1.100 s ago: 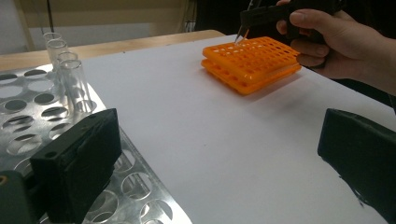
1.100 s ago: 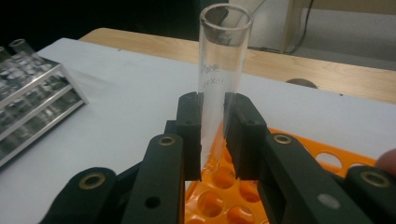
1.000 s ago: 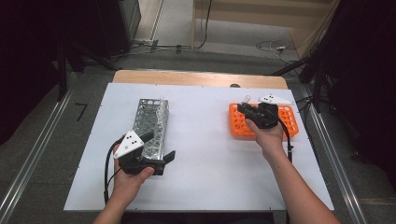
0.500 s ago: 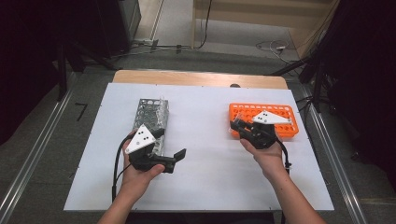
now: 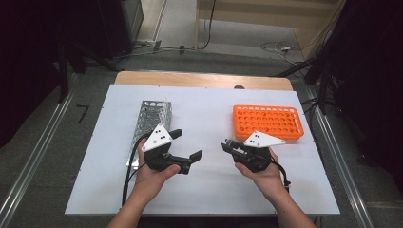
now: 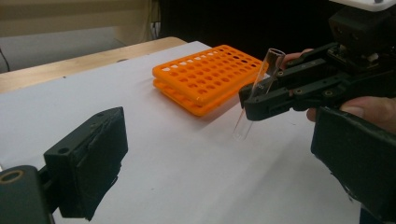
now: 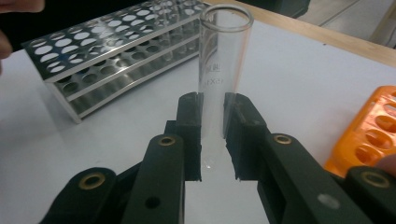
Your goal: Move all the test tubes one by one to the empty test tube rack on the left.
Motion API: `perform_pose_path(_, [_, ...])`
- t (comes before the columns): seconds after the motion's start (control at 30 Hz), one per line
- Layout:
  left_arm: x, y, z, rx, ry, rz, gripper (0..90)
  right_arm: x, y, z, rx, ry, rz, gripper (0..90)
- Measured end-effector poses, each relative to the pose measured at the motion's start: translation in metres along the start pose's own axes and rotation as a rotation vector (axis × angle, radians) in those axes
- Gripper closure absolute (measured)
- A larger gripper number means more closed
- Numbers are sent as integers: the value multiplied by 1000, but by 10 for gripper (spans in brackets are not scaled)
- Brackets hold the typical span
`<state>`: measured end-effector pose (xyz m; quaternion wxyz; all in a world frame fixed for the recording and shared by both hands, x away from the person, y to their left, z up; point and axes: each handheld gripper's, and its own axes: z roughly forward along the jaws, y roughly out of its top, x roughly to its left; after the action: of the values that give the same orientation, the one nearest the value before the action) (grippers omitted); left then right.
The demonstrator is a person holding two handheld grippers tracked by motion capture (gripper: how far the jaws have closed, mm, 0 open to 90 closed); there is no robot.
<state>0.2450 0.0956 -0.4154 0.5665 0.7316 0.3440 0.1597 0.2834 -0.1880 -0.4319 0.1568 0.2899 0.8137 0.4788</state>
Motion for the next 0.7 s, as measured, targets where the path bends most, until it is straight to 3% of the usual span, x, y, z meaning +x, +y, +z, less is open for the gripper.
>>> perform_pose_path(0.27, [-5, -3, 5, 18, -55, 1, 133, 22, -2, 9, 31, 47, -56, 741])
perform_pose_path(0.4, [-7, -4, 7, 20, -64, -20, 218, 30, -2, 13, 41, 65, -77, 740])
perform_pose_path(0.47, [-10, -4, 8, 34, -52, -12, 251, 34, -2, 15, 50, 73, -81, 741])
perform_pose_path(0.7, [-19, -6, 16, 60, -70, 14, 413, 42, -2, 19, 57, 86, -96, 740])
